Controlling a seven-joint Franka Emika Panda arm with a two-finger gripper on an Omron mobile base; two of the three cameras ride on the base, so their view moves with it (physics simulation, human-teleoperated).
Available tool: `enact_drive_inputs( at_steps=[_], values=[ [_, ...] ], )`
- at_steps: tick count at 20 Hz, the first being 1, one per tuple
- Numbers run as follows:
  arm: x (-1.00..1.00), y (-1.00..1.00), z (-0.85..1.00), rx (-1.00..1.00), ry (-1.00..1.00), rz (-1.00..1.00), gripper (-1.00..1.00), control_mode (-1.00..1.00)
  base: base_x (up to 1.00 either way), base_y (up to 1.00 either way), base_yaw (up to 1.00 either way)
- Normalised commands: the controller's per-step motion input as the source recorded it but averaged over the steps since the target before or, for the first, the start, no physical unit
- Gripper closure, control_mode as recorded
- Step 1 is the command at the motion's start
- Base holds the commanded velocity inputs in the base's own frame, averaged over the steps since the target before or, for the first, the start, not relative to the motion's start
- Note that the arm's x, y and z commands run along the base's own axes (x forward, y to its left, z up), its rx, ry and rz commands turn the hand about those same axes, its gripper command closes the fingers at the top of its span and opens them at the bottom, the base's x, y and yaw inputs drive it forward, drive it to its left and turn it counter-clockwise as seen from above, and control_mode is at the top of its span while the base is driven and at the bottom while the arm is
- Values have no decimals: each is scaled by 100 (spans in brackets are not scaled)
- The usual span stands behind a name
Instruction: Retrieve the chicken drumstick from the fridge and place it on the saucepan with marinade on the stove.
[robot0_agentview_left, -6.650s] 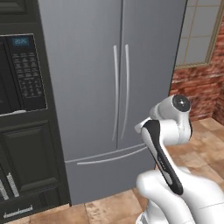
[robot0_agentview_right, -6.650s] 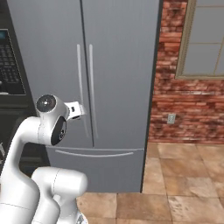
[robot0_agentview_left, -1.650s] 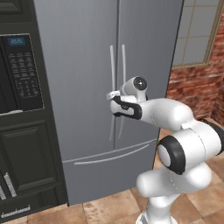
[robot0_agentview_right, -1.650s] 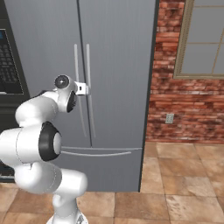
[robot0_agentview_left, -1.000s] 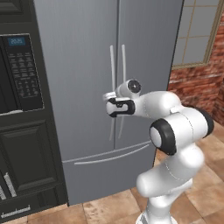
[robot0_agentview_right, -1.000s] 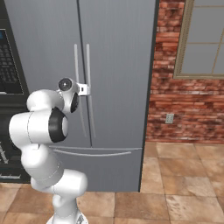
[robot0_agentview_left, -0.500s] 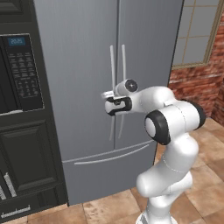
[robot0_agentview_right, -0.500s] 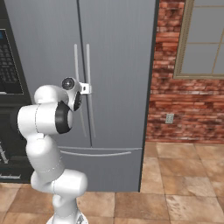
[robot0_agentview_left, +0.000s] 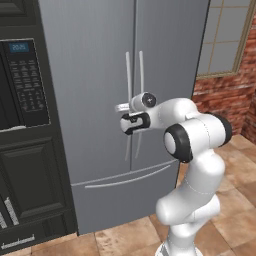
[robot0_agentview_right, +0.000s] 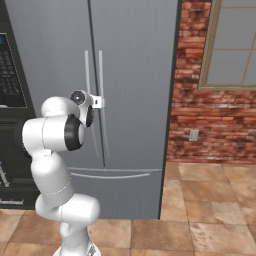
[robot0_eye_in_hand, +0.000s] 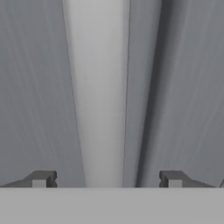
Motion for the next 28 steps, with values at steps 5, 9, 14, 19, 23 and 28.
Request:
enact_drive_inputs(
  at_steps=[5,9,14,19,23,28],
  values=[
    [37,1,-13,0,0,0,-100,-100,0,0,0],
    [4,0,-1,0,0,0,100,-100,0,0,0],
    [0,0,0,0,0,0,100,-100,0,0,0],
    [-6,23,1,0,0,0,100,-100,0,0,0],
    [-41,96,0,1,0,0,100,-100,0,0,0],
    [-52,100,0,0,0,0,100,-100,0,0,0]
  ],
)
